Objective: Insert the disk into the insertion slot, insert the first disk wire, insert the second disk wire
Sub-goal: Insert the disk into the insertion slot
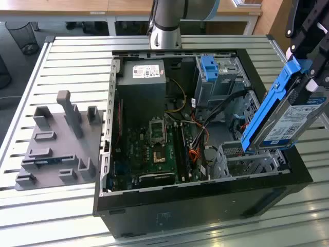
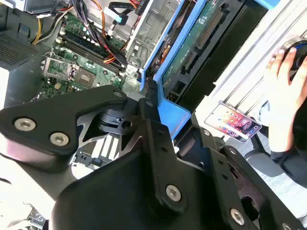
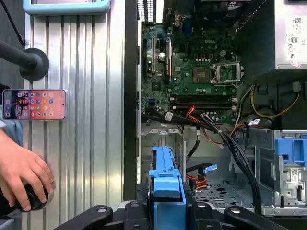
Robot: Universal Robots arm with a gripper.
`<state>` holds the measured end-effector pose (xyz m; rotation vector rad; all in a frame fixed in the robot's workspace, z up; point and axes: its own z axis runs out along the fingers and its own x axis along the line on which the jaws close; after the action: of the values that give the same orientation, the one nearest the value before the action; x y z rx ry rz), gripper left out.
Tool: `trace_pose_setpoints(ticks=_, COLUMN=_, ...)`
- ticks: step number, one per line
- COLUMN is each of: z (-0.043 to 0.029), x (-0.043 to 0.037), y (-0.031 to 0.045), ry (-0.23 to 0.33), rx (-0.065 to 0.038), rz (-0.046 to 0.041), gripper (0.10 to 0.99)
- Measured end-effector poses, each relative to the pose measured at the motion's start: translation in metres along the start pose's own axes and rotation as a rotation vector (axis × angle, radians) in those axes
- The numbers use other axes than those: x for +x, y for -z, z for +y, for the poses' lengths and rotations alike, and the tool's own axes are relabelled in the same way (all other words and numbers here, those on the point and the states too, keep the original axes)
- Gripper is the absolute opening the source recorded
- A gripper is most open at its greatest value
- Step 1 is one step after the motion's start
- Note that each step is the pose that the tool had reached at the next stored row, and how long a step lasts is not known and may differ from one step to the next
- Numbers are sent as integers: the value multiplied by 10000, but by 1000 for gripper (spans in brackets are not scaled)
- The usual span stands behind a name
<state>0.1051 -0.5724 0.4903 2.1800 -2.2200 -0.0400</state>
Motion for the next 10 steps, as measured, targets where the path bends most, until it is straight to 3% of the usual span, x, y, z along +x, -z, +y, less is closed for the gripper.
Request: trace_pose_setpoints(ticks=10, z=0, x=0, y=0, ry=0, rx=4, rz=0, gripper=365)
